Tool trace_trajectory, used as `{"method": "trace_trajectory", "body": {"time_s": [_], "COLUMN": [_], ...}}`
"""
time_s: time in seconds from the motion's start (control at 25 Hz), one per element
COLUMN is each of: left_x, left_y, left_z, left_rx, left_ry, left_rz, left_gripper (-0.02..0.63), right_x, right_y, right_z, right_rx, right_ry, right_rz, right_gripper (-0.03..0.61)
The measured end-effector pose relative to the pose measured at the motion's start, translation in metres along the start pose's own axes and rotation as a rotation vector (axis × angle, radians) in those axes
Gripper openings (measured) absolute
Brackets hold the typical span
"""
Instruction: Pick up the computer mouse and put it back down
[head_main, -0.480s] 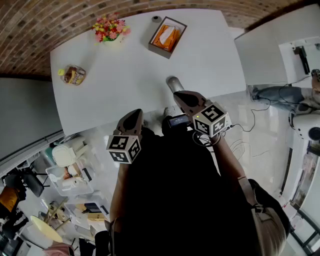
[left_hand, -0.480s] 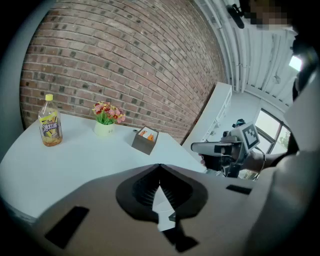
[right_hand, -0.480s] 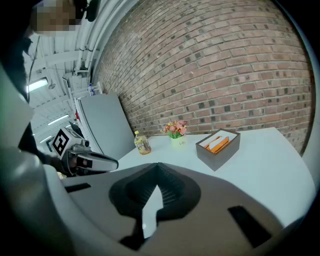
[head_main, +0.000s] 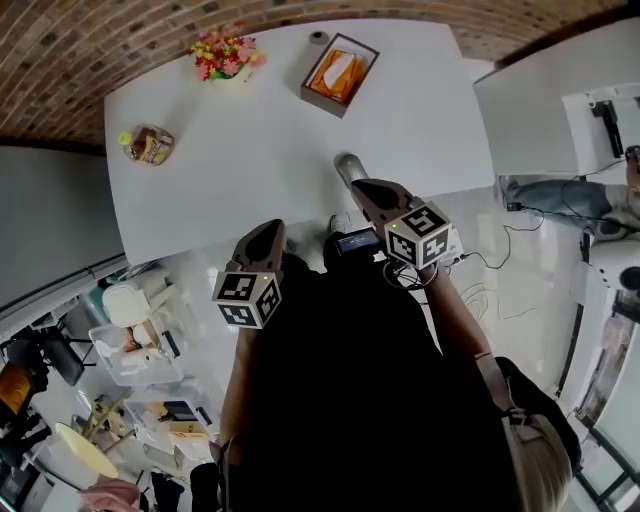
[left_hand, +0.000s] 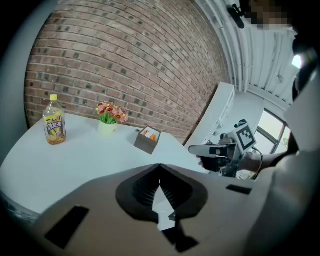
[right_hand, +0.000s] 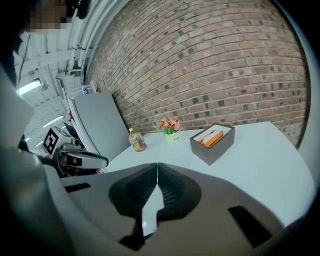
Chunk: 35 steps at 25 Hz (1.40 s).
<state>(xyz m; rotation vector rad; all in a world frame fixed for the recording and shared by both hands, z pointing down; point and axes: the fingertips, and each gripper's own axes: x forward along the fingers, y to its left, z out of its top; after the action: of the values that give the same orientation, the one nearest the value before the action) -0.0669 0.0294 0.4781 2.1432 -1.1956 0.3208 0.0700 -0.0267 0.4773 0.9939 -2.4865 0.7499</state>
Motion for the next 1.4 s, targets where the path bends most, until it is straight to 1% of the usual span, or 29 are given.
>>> {"method": "trace_trajectory", "body": {"time_s": [0.16, 0.4, 0.44, 0.56, 0.84, 1.2, 1.4], "left_x": [-0.003, -0.007, -0.007, -0.01, -0.012, -0.016, -0.02], "left_y": [0.0, 0.001, 0.001, 0.0, 0.0, 0.0, 0.001], "left_z": [-0.002, -0.007, -0.008, -0.009, -0.012, -0.014, -0.017], "left_rx": [-0.006, -0.021, -0.023, -0.03, -0.044, -0.056, -0.067], "left_ry": [-0.003, -0.008, -0.009, -0.014, -0.018, -0.02, -0.024], "left_rz": [0.013, 0.04, 0.043, 0.052, 0.071, 0.098, 0.116], "left_gripper": [0.009, 0.009, 0.009, 0.009, 0.009, 0.009, 0.009], "right_x": [0.002, 0.005, 0.006, 0.008, 0.016, 0.028, 0.035], "right_y": [-0.007, -0.018, -0.02, -0.024, -0.036, -0.045, -0.051], "right_z": [-0.007, -0.021, -0.022, -0.027, -0.041, -0.05, -0.058], "right_rx": [0.001, -0.007, -0.006, -0.005, 0.006, -0.012, -0.018], "right_ry": [0.018, 0.061, 0.066, 0.085, 0.134, 0.173, 0.204], "right_rz": [-0.027, -0.045, -0.047, -0.053, -0.077, -0.081, -0.099], "right_gripper": [0.017, 0.02, 0.029, 0.082, 0.124, 0.176, 0.205]}}
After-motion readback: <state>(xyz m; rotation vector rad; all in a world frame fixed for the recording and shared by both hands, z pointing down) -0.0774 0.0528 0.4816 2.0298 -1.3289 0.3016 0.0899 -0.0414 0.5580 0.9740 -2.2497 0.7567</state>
